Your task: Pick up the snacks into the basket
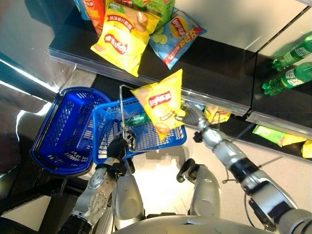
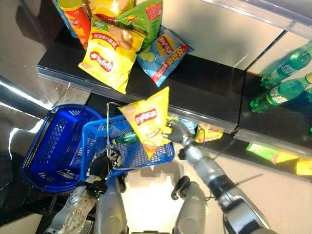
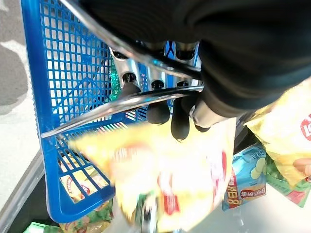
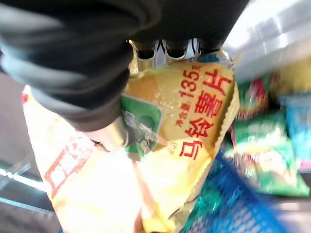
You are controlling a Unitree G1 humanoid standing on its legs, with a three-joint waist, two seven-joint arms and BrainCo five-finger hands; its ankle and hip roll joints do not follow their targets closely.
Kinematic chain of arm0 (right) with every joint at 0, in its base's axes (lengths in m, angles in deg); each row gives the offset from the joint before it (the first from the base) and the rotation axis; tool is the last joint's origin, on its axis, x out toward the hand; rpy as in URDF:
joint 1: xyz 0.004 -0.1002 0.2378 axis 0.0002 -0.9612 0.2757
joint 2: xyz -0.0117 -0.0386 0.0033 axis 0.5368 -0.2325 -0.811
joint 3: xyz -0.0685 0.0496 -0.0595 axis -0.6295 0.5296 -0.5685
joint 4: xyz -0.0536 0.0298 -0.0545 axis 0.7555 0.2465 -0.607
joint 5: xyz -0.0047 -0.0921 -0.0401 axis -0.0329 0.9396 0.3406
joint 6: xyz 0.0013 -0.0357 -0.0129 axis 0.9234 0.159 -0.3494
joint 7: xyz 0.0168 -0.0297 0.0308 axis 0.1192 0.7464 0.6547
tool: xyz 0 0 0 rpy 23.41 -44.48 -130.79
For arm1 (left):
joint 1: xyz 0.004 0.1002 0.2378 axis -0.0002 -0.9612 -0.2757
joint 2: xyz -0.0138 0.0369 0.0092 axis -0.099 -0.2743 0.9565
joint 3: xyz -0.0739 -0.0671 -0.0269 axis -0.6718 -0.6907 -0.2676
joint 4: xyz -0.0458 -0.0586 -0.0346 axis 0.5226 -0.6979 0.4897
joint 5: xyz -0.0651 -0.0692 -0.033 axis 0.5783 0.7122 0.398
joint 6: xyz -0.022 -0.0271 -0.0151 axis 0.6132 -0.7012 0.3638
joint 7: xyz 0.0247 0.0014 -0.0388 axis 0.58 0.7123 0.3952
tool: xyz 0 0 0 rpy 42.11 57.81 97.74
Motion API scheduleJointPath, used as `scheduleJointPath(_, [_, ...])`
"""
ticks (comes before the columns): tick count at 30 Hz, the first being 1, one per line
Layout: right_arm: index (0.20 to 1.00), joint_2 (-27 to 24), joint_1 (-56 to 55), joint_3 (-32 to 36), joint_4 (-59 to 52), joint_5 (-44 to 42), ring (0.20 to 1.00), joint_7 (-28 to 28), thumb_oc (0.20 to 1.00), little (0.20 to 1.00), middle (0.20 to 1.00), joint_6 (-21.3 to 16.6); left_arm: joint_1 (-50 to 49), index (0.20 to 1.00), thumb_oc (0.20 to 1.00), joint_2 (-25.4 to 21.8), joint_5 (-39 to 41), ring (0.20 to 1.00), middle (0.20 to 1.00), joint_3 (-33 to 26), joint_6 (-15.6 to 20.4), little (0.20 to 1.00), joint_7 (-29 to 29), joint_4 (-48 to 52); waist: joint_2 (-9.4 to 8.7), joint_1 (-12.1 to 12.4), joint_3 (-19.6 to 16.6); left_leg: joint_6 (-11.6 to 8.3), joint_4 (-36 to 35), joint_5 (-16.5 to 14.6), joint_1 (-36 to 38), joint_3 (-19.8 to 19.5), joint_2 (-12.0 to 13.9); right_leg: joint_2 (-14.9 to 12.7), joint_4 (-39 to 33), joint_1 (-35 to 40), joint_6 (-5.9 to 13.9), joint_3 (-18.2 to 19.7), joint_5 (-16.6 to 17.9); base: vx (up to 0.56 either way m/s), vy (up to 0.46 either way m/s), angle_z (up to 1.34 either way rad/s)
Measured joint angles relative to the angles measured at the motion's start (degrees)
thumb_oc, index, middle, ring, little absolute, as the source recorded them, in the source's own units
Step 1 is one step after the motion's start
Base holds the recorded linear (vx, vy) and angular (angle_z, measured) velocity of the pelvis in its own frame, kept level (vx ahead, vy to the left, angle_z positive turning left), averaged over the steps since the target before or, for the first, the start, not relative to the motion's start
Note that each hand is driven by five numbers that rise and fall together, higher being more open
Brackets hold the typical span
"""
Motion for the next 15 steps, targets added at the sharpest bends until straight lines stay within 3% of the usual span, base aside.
scheduleJointPath(9, [0.2, 11.31, 15.13, -1.74, 30.51, -0.85, 0.2, 0.44, 0.2, 0.2, 0.2, 2.15, 1.42, 0.2, 0.2, -0.9, 1.57, 0.2, 0.2, 1.74, -0.2, 0.2, -1.05, 1.13, 1.12, 5.13, 0.63, 0.48, -0.37, 0.3, 0.31, -1.25, -1.32, -1.19, 0.12, 2.01, 0.52, -1.63, -0.4, 0.0, -0.012, 0.11])
scheduleJointPath(15, [0.2, 12.45, 16.78, -1.82, 36.36, -0.01, 0.2, 1.19, 0.2, 0.2, 0.2, 3.6, 2.96, 0.2, 0.2, -1.2, 1.83, 0.2, 0.2, 4.02, -0.75, 0.2, -1.42, 1.37, 1.39, 6.06, 0.66, 0.55, -1.0, 0.72, -0.07, -1.51, -2.21, -2.14, 0.4, 2.18, 0.81, -2.46, -0.66, 0.0, -0.004, 0.1])
